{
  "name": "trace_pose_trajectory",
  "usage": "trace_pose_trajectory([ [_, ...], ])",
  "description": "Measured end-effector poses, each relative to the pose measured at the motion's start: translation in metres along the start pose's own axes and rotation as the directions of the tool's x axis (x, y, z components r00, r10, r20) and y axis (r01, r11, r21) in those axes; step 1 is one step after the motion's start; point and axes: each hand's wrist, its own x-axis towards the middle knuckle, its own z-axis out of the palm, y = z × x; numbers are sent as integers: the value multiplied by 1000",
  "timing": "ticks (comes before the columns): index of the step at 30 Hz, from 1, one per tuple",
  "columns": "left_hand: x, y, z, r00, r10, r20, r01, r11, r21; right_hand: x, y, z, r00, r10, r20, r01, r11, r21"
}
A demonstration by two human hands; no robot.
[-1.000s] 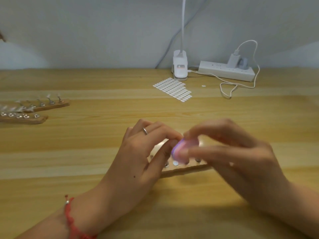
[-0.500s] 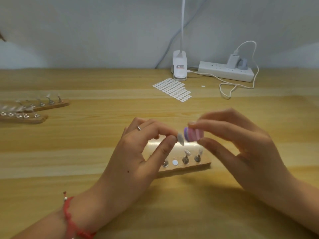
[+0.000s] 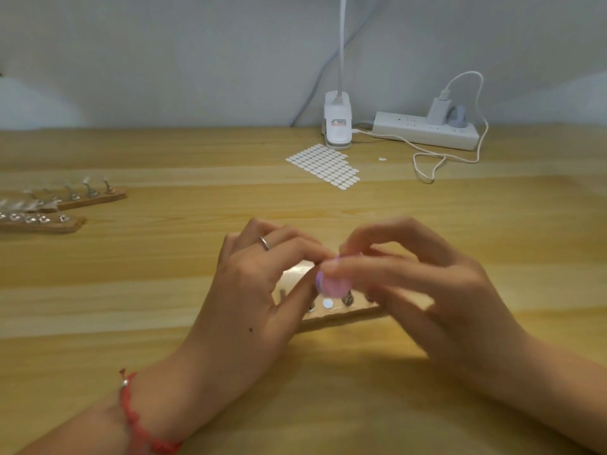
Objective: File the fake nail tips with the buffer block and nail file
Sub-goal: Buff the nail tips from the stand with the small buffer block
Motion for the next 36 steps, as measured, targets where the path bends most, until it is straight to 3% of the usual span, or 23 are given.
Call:
trace_pose_trajectory([
  [3, -1, 4, -1, 1000, -24, -11, 23, 992, -125, 3, 18, -12, 991, 101, -91, -111, 987, -116],
  [8, 1, 1, -5, 987, -157, -21, 145, 952, -269, 0, 27, -16, 973, 167, -160, -171, 985, -7],
  [12, 1, -3, -4, 977, -213, -9, 201, 933, -298, -2, 28, -13, 961, 224, -159, -208, 971, 114],
  [22, 1, -2, -1, 983, -179, 28, 181, 956, -230, -4, 28, -10, 968, 201, -152, -194, 979, 64],
  [28, 0, 1, 3, 968, -241, 67, 250, 916, -314, -6, 28, -9, 969, 196, -150, -189, 980, 59],
  [32, -1, 4, 2, 977, -210, 49, 215, 953, -211, -8, 28, -9, 968, 203, -147, -194, 978, 75],
  [36, -2, 6, 4, 996, -70, 62, 64, 994, 91, -9, 29, -9, 970, 201, -140, -193, 979, 72],
])
